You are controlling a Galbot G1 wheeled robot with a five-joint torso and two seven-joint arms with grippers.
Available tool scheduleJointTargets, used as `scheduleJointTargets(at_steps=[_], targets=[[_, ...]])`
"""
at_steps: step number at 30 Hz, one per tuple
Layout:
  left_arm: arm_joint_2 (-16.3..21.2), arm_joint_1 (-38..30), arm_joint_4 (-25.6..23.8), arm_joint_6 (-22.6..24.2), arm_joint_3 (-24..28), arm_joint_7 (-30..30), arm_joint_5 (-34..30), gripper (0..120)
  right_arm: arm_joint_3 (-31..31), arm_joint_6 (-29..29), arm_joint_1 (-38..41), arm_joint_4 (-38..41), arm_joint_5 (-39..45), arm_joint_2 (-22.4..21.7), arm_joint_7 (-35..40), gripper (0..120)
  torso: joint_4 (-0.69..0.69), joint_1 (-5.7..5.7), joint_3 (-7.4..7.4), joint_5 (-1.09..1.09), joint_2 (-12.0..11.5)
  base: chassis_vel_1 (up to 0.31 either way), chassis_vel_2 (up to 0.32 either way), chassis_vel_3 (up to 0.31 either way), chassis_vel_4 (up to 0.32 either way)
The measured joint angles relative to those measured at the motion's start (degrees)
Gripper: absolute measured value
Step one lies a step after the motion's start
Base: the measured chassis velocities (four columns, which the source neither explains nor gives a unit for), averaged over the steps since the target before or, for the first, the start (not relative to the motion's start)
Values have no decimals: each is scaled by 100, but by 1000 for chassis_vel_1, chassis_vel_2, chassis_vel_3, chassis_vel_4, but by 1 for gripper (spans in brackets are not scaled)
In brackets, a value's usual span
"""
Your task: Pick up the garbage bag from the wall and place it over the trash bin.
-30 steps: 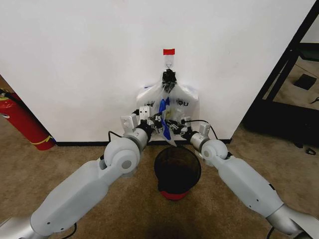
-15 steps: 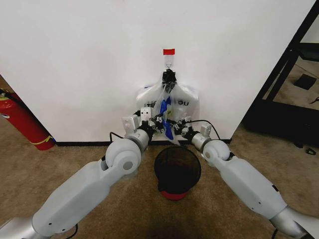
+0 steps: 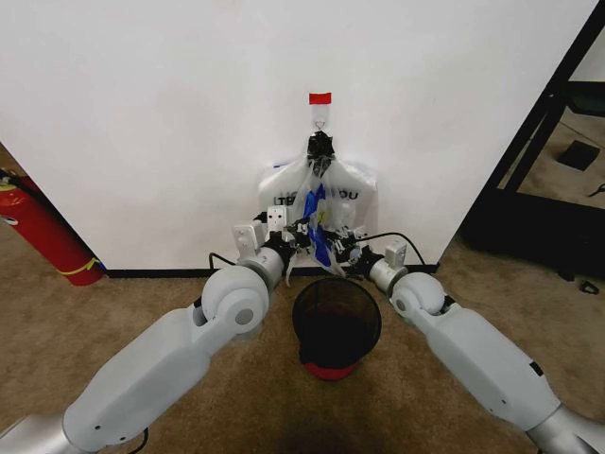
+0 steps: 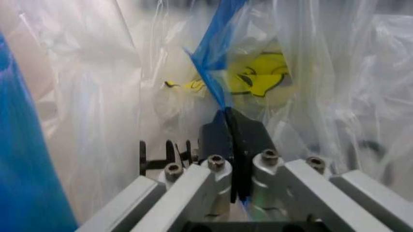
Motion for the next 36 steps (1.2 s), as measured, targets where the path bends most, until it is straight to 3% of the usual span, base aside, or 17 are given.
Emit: scheduleJointTargets(at_steps=[7, 9, 11, 17, 21, 23, 28, 30, 36], targets=[[9, 19, -11, 0, -11, 0, 2, 0, -111, -11, 135, -75, 93, 177, 239, 28, 1, 0, 0, 0, 0, 0, 0, 0, 0], [5, 34, -15, 0, -12, 0, 6, 0, -147, -26, 180, -130, 106, 224, 313, 39, 0, 0, 0, 0, 0, 0, 0, 0, 0], [5, 37, -16, 0, -12, 0, 7, 0, -155, -29, 190, -148, 114, 232, 319, 41, 0, 0, 0, 0, 0, 0, 0, 0, 0], [-7, 47, -19, -2, -8, 7, 14, 0, -195, -78, 273, -379, 277, 421, 375, 69, 0, 0, 0, 0, 0, 0, 0, 0, 0], [-4, 60, -27, -4, -7, 8, 15, 0, -231, -78, 328, -417, 322, 497, 379, 77, 0, 0, 0, 0, 0, 0, 0, 0, 0], [11, 79, -42, -4, -9, 8, 18, 0, -248, -78, 361, -429, 350, 523, 385, 74, 0, 0, 0, -1, 0, 0, 0, 0, 0], [54, 130, -75, -7, -37, 10, 32, 0, -276, -53, 407, -489, 387, 555, 397, 53, 0, 0, 0, 0, 0, 0, 0, 0, 0], [56, 133, -79, -7, -40, 10, 34, 0, -278, -43, 404, -489, 387, 547, 397, 49, 0, 0, 0, 0, 0, 0, 0, 0, 0], [49, 131, -74, -8, -28, 11, 39, 0, -277, -32, 380, -459, 394, 516, 394, 23, 0, 0, 0, 0, 0, 0, 0, 0, 0]])
